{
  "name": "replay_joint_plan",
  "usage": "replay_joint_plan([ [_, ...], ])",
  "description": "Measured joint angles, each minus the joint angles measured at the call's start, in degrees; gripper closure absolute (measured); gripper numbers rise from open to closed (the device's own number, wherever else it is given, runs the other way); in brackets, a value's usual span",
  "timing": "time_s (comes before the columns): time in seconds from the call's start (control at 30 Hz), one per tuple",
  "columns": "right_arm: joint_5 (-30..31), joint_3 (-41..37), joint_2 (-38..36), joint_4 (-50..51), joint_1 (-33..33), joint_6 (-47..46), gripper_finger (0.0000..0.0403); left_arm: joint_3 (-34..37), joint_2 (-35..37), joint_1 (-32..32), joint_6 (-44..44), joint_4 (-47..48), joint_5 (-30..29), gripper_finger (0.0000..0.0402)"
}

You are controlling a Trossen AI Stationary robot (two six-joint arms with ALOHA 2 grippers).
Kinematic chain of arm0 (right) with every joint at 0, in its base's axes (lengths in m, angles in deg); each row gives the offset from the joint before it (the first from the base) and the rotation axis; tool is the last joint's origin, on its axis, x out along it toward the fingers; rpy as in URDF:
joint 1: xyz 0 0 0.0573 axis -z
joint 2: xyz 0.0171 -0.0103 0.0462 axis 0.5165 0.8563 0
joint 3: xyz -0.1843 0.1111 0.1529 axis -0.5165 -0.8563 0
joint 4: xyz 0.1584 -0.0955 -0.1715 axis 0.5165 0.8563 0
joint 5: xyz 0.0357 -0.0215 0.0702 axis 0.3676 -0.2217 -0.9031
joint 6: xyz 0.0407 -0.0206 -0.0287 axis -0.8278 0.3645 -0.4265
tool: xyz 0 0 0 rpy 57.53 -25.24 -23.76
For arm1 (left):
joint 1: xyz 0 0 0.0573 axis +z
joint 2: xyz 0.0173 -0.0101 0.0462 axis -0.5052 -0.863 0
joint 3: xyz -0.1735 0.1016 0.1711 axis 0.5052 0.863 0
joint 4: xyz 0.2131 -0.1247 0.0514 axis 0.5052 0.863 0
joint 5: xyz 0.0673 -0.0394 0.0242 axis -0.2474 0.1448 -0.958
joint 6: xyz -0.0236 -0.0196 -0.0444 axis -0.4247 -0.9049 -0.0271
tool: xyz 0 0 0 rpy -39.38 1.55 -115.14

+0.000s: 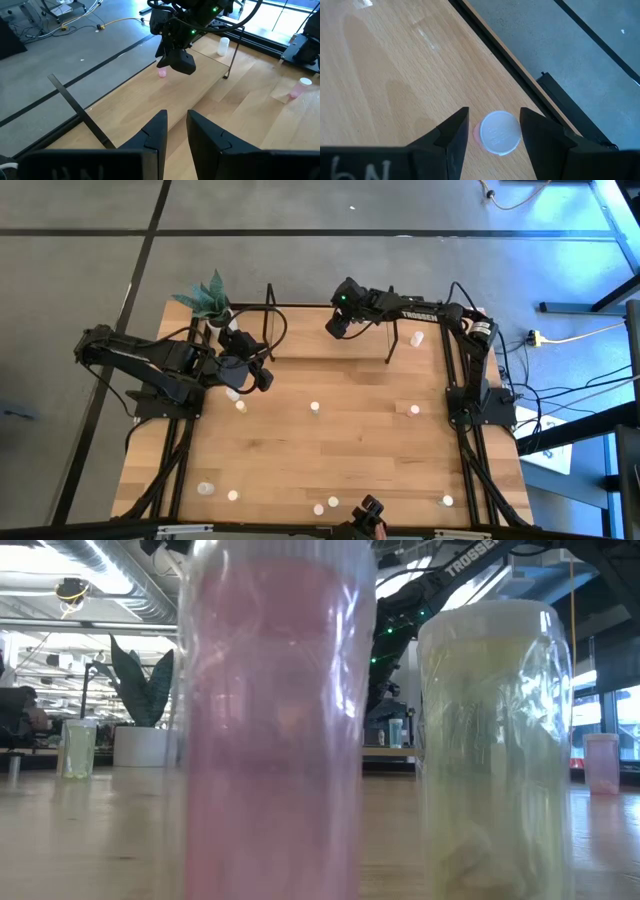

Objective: Pick and place medicine bottles onto shelf by color
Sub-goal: Put the center white pill bottle on the shelf

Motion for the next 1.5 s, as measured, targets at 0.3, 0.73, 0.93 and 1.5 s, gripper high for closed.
replay_joint_plan([
  [0.3,-0.3,0.0,-1.4,0.3,0.0,0.0,0.0224,0.0,0.0,0.0,0.0,0.0,0.0,0.0335],
  [0.73,-0.4,0.1,-4.7,0.2,-0.3,0.0,0.0224,0.0,0.0,0.0,0.0,0.0,0.0,0.0335],
  [0.93,-0.4,0.1,-10.4,1.4,-1.3,1.8,0.0224,0.0,0.0,0.0,0.0,0.0,0.0,0.0335],
  [1.5,-9.8,0.1,-23.8,7.2,-15.0,25.0,0.0223,0.0,0.0,0.0,0.0,0.0,0.0,0.0335],
])
